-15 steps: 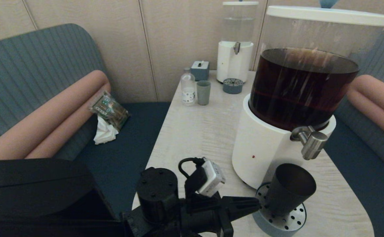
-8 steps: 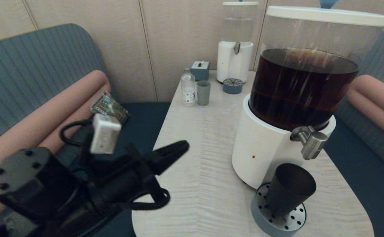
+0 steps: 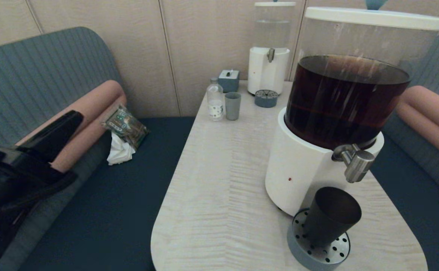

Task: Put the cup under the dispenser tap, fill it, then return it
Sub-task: Turn on the faucet

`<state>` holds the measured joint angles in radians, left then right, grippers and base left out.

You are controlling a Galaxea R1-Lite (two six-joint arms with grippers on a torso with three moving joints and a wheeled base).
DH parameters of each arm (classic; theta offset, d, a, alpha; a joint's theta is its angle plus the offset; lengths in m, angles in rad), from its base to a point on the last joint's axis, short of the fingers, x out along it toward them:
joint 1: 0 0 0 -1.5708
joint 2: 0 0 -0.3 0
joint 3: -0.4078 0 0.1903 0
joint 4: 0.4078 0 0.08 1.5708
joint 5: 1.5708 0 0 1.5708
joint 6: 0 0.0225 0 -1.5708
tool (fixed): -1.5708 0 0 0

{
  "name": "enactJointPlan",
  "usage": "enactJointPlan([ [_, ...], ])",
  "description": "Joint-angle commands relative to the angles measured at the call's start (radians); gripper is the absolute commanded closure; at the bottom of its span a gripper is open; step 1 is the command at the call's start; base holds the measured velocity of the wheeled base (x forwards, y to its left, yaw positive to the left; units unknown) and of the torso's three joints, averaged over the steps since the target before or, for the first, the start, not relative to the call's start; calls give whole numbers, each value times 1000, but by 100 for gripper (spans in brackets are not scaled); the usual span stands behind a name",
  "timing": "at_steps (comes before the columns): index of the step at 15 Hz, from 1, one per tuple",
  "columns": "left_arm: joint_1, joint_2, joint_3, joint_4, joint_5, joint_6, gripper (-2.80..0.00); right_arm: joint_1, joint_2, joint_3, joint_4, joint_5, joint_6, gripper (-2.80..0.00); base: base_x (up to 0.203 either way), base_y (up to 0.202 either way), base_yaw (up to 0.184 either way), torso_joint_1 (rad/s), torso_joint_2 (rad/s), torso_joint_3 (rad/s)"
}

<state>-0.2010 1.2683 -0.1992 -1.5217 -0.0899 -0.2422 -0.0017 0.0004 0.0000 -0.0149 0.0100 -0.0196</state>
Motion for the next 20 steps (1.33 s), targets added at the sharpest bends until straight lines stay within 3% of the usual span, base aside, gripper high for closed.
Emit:
enactJointPlan([
  [1,94,-76,32,-8,4,-12,0,0,0,3,0,1,0,0,0,0,0,0,0,0],
  [5,255,-277,91,-8,2,-20,0,0,0,3,0,1,0,0,0,0,0,0,0,0],
  [9,308,-549,93,-8,-21,-6,0,0,0,3,0,1,0,0,0,0,0,0,0,0],
  [11,313,-671,89,-8,-88,30,0,0,0,3,0,1,0,0,0,0,0,0,0,0],
  [13,313,-776,76,-8,-213,48,0,0,0,3,0,1,0,0,0,0,0,0,0,0],
  [15,291,-873,77,-1,-294,81,0,0,0,3,0,1,0,0,0,0,0,0,0,0],
  [17,268,-964,74,68,-385,117,0,0,0,3,0,1,0,0,0,0,0,0,0,0],
  [20,231,-1077,39,262,-407,147,0,0,0,3,0,1,0,0,0,0,0,0,0,0],
])
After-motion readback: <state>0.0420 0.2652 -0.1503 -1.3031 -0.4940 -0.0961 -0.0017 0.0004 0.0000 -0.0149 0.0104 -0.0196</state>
